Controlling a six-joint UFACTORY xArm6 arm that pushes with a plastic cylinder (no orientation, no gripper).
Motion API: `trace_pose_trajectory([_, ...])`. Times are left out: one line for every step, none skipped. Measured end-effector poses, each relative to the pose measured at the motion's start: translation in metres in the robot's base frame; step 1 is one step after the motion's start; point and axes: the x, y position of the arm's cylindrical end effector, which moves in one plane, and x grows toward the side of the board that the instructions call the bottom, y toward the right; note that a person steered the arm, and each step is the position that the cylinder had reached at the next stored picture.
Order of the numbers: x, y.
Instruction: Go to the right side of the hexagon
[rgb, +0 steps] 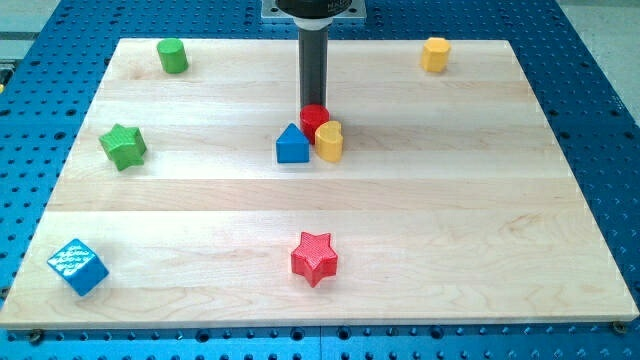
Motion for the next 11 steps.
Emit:
trace_pose_trajectory([0.000, 0.026])
trace_pose_trajectory([0.000, 0.041])
trace_pose_trajectory([0.000, 0.010])
trace_pose_trajectory([0.000, -0.012])
trace_pose_trajectory([0.000, -0.029])
trace_pose_trajectory([-0.008, -0.001])
trace_pose_trajectory([-0.024, 0.093])
trace_pose_trajectory([-0.058, 0.189])
trace_pose_trajectory([-0.095, 0.228])
trace_pose_trajectory([-0.134, 0.245])
trace_pose_trajectory([-0.137, 0.214])
